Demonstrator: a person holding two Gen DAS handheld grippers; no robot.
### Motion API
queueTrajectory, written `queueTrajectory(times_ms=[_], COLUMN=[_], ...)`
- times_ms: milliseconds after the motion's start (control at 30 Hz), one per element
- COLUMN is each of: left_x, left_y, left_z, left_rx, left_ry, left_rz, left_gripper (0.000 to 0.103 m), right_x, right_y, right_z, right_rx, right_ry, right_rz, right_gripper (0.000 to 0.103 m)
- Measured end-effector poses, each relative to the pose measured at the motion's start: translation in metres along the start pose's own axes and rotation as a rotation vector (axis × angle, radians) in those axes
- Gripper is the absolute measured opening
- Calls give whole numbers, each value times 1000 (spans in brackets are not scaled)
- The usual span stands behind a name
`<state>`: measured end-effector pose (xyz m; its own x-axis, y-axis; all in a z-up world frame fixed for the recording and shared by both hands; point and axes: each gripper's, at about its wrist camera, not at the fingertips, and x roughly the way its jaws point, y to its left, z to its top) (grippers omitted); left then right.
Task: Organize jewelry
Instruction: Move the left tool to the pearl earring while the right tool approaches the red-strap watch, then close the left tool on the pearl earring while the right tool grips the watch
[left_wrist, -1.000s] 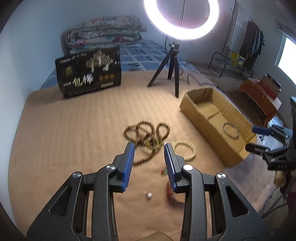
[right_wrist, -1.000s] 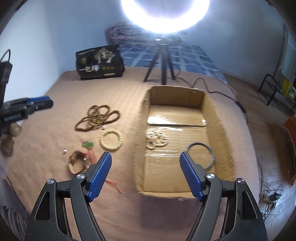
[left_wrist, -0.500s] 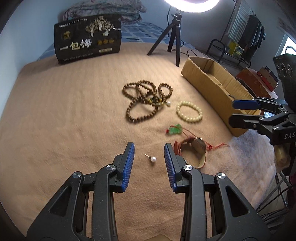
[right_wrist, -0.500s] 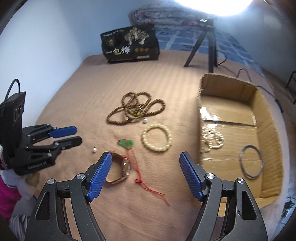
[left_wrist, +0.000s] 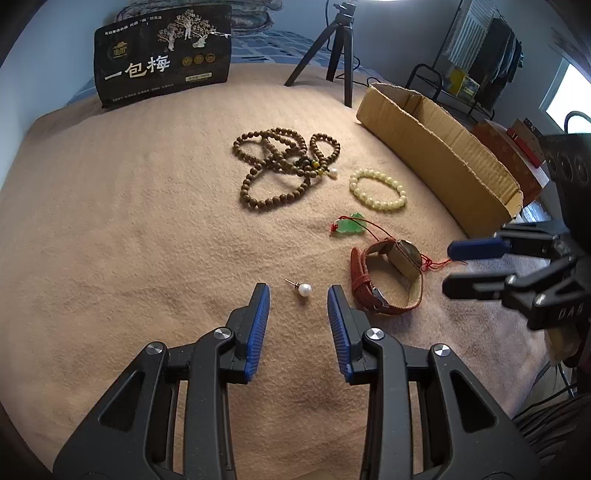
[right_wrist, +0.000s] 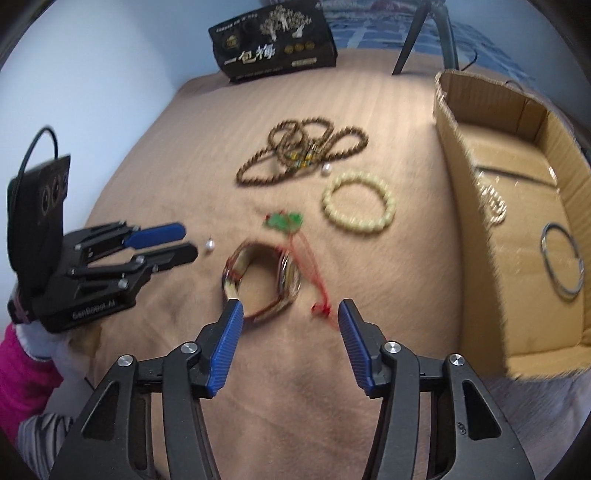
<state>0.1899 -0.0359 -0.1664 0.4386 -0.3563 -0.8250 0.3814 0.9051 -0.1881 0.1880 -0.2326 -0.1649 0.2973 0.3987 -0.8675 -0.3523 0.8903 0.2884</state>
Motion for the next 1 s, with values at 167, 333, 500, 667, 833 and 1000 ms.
queueTrajectory(times_ms=[167,333,500,667,833,1000], left_x=[4,7,10,15,20,25], left_y=[-1,-2,-3,-4,-4,-4], left_z=[0,-2,-3,-1,1,2], left_rx=[3,17,21,29,34,38], left_ry=[3,4,10,11,13,12], left_rz=[0,0,-3,3,9,25], left_gripper=[28,27,27,27,26,14], right_x=[8,9,17,21,21,29], right_y=[1,8,10,8,8,8], right_z=[-2,-3,-2,1,3,9], right_rx=[25,33,46,67,66,61], right_ry=[16,16,27,21,17,21], right_rz=[27,50,43,24,13,-13], right_gripper=[33,26,26,26,26,25])
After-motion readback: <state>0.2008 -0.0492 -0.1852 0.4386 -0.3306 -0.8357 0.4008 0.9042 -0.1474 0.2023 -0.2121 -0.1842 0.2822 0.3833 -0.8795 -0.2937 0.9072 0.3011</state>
